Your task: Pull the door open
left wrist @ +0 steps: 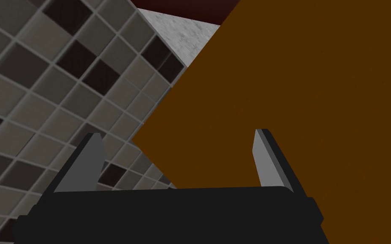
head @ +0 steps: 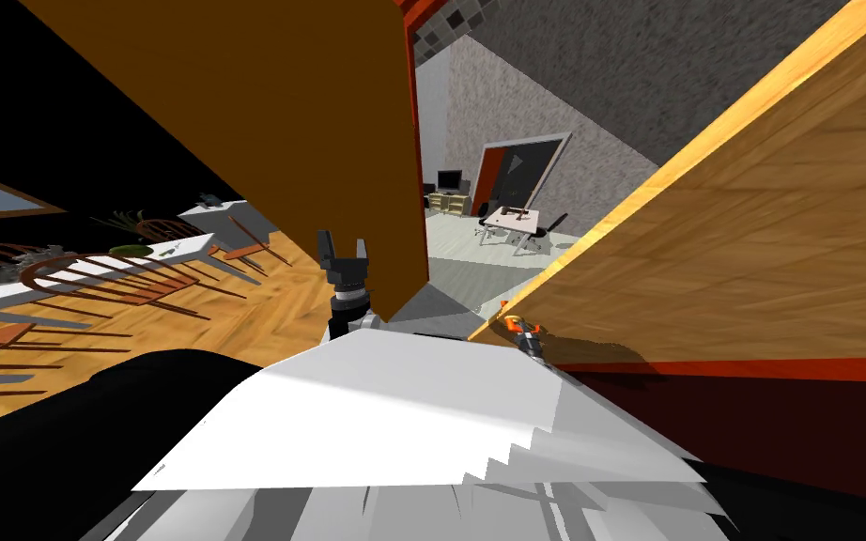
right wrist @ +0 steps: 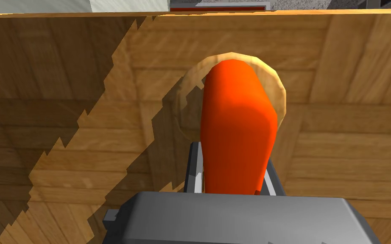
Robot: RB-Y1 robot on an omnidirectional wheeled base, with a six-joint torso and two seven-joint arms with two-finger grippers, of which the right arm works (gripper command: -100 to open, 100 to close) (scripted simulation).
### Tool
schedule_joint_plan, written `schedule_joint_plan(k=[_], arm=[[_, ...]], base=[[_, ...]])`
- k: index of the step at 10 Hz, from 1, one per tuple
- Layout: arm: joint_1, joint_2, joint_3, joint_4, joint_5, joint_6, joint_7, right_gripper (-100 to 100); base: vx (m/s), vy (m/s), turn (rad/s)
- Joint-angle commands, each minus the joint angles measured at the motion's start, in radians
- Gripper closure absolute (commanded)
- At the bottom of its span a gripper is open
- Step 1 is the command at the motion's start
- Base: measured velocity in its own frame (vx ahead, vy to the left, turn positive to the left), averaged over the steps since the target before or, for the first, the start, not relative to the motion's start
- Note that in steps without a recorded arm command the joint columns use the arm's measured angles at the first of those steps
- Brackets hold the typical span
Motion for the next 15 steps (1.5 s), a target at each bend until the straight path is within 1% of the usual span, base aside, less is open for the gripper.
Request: schedule_joint_plan(k=[1,2,3,4,5,7,9,10,11,12,15], arm=[[0.021,-0.010,0.009,-0.006,0.004,-0.025,-0.013,100],[0.011,-0.006,0.007,0.001,0.003,-0.014,-0.009,100],[-0.018,-0.001,0.000,0.032,0.019,-0.014,-0.012,100],[-0.040,0.002,-0.007,0.052,0.028,-0.013,-0.013,100],[-0.067,0.005,-0.016,0.077,0.039,-0.011,-0.014,100],[-0.130,0.014,-0.036,0.134,0.065,-0.008,-0.016,100],[-0.176,0.019,-0.051,0.176,0.084,-0.005,-0.018,100],[-0.211,0.024,-0.062,0.208,0.099,-0.003,-0.019,100],[-0.211,0.024,-0.062,0.208,0.099,-0.003,-0.019,100],[-0.222,0.025,-0.066,0.219,0.104,-0.002,-0.020,100],[-0.288,0.034,-0.087,0.279,0.131,0.002,-0.022,100]], base=[[-0.219,-0.049,0.116],[-0.097,-0.017,0.019],[-0.192,-0.020,0.131],[-0.297,-0.048,0.180],[-0.289,-0.054,0.153],[-0.296,-0.055,0.173],[-0.241,-0.064,0.148],[-0.248,-0.041,0.163],[-0.167,-0.041,0.072],[-0.085,-0.037,0.037],[-0.164,-0.049,0.119]])
